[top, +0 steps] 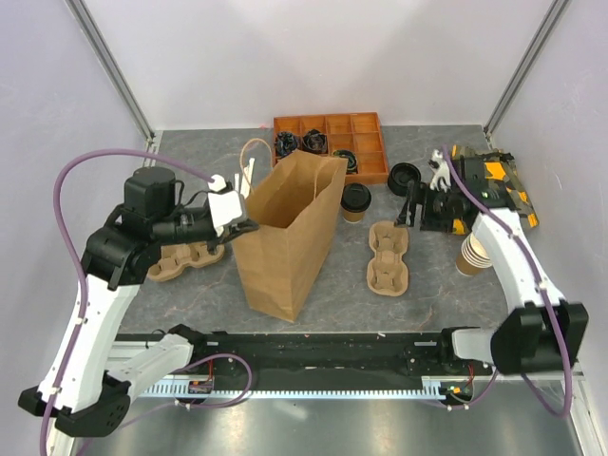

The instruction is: Pack the takeout coffee

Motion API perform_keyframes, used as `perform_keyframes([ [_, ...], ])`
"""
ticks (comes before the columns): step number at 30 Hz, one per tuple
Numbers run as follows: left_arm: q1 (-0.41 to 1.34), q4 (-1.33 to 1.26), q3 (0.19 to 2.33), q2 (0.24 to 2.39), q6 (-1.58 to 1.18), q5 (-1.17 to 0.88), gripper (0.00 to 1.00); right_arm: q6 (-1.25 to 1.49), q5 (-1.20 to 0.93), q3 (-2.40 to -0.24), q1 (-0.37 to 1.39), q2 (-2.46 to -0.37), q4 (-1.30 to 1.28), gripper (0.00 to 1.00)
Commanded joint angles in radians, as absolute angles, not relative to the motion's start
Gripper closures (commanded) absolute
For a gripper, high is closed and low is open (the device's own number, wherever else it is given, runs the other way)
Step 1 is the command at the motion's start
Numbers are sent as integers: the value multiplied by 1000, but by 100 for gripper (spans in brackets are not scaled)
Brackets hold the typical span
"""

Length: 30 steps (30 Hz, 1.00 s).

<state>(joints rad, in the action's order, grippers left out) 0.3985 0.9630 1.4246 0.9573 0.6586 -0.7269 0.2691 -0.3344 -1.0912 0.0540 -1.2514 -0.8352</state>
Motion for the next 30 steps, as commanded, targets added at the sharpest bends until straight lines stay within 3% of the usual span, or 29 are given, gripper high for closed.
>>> perform_keyframes([
  [1,423,1012,1385,928,560,-782,98,-151,-428,-1244,51,-1417,-828,16],
  [3,429,1023,1364,922,549,-798,98,-202,-422,-1307,51,-1498,-836,17],
  [5,436,1037,1351,910,542,-805,92,-274,-463,-1345,52,-1558,-850,18],
  [8,439,1055,1356,907,545,-804,69,-333,-502,-1394,55,-1609,-851,19],
  [9,439,1064,1359,907,538,-798,56,-351,-509,-1408,55,-1618,-850,20],
  [15,439,1072,1416,919,494,-739,28,-576,-534,-1453,72,-1706,-894,25],
  [21,439,1112,1499,942,427,-798,20,-774,-503,-1526,97,-1821,-974,29],
  [30,437,1017,1552,934,226,-753,19,-865,-512,-1543,110,-1933,-994,35],
])
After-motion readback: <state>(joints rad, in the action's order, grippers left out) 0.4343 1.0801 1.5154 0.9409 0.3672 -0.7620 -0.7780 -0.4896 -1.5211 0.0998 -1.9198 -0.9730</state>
